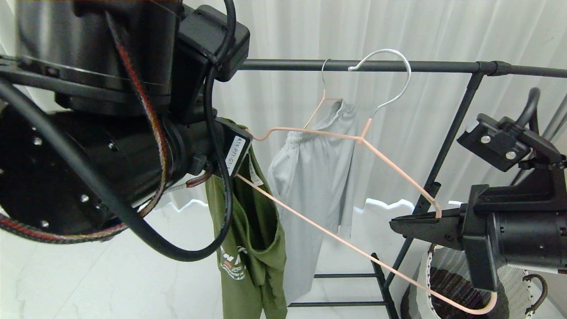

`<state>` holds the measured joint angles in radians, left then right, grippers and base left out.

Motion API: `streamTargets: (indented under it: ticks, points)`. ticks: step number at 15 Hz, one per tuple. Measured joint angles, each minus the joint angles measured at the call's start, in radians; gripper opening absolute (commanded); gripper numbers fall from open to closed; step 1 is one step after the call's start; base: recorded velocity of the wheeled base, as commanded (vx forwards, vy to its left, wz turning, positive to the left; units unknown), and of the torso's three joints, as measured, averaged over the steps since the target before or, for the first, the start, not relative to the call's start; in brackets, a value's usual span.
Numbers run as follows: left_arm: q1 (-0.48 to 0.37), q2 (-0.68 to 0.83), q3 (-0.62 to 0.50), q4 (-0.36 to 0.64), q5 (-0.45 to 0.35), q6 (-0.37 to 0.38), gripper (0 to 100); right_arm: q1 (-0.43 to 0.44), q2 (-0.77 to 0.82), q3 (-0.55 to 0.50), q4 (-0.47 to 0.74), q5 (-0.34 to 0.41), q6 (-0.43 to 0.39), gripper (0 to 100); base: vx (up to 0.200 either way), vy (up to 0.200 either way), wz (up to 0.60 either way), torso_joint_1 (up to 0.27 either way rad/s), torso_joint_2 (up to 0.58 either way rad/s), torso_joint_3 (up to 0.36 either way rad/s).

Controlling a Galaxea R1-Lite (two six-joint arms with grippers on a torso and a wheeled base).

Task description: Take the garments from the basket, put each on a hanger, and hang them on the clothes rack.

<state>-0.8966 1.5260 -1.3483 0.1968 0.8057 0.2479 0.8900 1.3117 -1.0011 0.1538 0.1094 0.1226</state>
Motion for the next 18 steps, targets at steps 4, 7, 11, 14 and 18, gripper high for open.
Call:
streamTargets:
  ticks: [4, 7, 11, 14, 18]
  points:
    - [-0.016, 0.001, -0.014, 0.0, -0.002, -0.003, 0, 0.03, 0.037, -0.009, -0.032, 0.001, 0.0, 0, 0.0, 0.0, 0.0, 0.0, 0.0, 0.0]
    - [-0.041, -0.002, -0.02, 0.0, -0.024, -0.008, 0, 0.04, 0.06, -0.009, -0.027, 0.001, -0.001, 0, 0.0, 0.0, 0.0, 0.0, 0.0, 0.0]
    - [-0.037, -0.014, -0.031, 0.001, -0.044, -0.005, 0, 0.04, 0.05, 0.001, 0.061, -0.003, -0.004, 0, 0.0, 0.0, 0.0, 0.0, 0.0, 0.0]
    - [0.002, -0.02, -0.037, 0.002, -0.057, 0.009, 0, 0.037, 0.012, 0.029, 0.081, -0.003, -0.018, 0, 0.0, 0.0, 0.0, 0.0, 0.0, 0.0]
    - [0.075, -0.031, -0.011, 0.002, -0.061, 0.071, 0, 0.033, -0.07, 0.072, 0.08, 0.0, -0.02, 0, 0.0, 0.0, 0.0, 0.0, 0.0, 0.0]
